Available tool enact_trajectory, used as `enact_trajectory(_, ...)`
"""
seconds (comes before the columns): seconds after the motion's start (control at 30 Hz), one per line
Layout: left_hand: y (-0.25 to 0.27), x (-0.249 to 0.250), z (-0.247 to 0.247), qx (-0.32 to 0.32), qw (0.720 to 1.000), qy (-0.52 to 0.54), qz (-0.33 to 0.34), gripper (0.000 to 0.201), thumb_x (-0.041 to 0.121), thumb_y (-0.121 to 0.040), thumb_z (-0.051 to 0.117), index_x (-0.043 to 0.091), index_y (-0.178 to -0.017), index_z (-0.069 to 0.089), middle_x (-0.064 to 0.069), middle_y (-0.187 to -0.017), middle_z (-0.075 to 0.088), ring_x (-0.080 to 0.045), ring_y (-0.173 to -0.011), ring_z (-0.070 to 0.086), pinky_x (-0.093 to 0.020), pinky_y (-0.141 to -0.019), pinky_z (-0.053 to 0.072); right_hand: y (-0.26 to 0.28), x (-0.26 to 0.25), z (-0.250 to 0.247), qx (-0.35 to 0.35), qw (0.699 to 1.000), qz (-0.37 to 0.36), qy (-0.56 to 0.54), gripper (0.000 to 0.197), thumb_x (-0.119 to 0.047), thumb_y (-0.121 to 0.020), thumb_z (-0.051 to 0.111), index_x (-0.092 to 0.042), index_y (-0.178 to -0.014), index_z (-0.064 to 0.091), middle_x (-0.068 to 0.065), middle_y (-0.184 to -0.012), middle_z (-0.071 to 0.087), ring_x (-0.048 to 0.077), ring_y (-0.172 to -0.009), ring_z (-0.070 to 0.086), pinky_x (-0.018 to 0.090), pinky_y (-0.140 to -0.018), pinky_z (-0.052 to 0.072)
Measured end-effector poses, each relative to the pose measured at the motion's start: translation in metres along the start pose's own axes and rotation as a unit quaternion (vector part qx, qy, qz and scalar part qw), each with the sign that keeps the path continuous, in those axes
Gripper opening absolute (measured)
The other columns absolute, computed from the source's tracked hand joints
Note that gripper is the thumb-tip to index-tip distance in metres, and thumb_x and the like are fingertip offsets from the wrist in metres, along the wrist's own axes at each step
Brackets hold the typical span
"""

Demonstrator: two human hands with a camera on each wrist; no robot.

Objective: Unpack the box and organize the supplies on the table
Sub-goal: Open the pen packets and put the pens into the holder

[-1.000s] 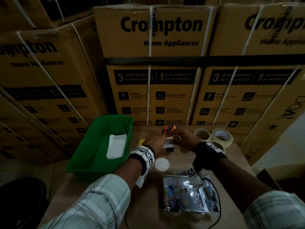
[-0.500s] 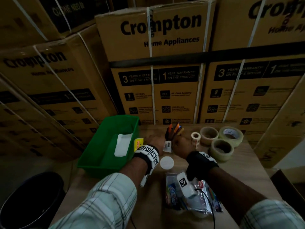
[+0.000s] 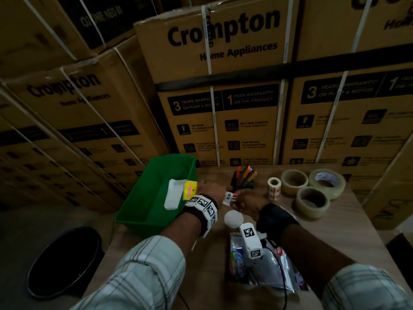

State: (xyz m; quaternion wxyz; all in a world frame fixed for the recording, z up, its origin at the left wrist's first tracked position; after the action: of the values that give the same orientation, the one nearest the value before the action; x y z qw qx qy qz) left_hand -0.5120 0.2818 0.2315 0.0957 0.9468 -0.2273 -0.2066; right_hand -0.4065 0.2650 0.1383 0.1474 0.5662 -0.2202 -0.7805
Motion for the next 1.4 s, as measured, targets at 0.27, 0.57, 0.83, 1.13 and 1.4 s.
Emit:
enact_trajectory(0.27,-0.008,-0.019,0.027,-0.012,0.954,0.299,-0.016,0.037,0.021,-0.086,0.063,0.011,-0.121,0.052,-0.014,-0.126,0.060,-0.030,-0.114,0.058,-0.037,-0.096,0.048,0.007,-0.042,-0.011,0.017,0.981,-0.132,0.141,0.024,0.013,-0.085,0.056,-0.009,-0.075,0.061,0.025,-0.090,0.060,0.034,-0.083,0.060,0.031,-0.062,0.058)
enact_trajectory(0.57,-0.022,-0.012,0.046,-0.002,0.874,0.486,-0.015,0.049,0.014,-0.087,0.064,0.008,-0.130,0.041,-0.015,-0.129,0.058,-0.030,-0.114,0.058,-0.038,-0.096,0.049,0.036,-0.118,0.002,0.036,0.778,-0.266,0.568,0.016,-0.013,-0.090,0.059,-0.013,-0.101,0.071,0.000,-0.096,0.069,0.013,-0.086,0.062,0.020,-0.067,0.049)
enact_trajectory(0.83,-0.035,-0.014,0.047,0.007,0.829,0.558,-0.006,0.046,0.014,-0.089,0.062,0.006,-0.129,0.041,-0.013,-0.128,0.058,-0.028,-0.115,0.057,-0.029,-0.087,0.044,0.048,-0.167,0.006,0.039,0.733,-0.276,0.620,0.017,-0.011,-0.086,0.057,-0.014,-0.092,0.072,-0.002,-0.078,0.065,0.011,-0.066,0.059,0.022,-0.056,0.045)
enact_trajectory(1.13,-0.048,-0.022,0.058,0.009,0.811,0.585,-0.012,0.053,0.017,-0.087,0.065,0.010,-0.133,0.039,-0.013,-0.130,0.058,-0.028,-0.116,0.058,-0.040,-0.098,0.048,0.057,-0.205,-0.006,0.078,0.739,-0.282,0.607,0.015,-0.012,-0.087,0.059,-0.011,-0.094,0.072,0.001,-0.079,0.065,0.015,-0.069,0.059,0.023,-0.057,0.045)
enact_trajectory(1.4,-0.052,-0.029,0.069,-0.003,0.812,0.582,-0.042,0.055,0.020,-0.087,0.065,0.011,-0.134,0.037,-0.012,-0.129,0.056,-0.029,-0.116,0.056,-0.038,-0.095,0.047,0.045,-0.213,-0.020,0.140,0.786,-0.304,0.520,0.013,-0.012,-0.087,0.060,-0.008,-0.081,0.071,0.012,-0.072,0.070,0.023,-0.065,0.064,0.042,-0.070,0.058)
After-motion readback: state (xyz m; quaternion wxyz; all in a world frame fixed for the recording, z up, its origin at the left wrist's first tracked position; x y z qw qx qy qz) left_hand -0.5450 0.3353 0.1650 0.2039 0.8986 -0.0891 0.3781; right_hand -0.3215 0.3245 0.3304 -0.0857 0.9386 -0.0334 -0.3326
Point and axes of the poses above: each hand's wrist, its own y-axis away from the middle knuckle, its own z-axis out of the palm, x = y × z, the point moved 5 cm from there along -y, towards the middle knuckle
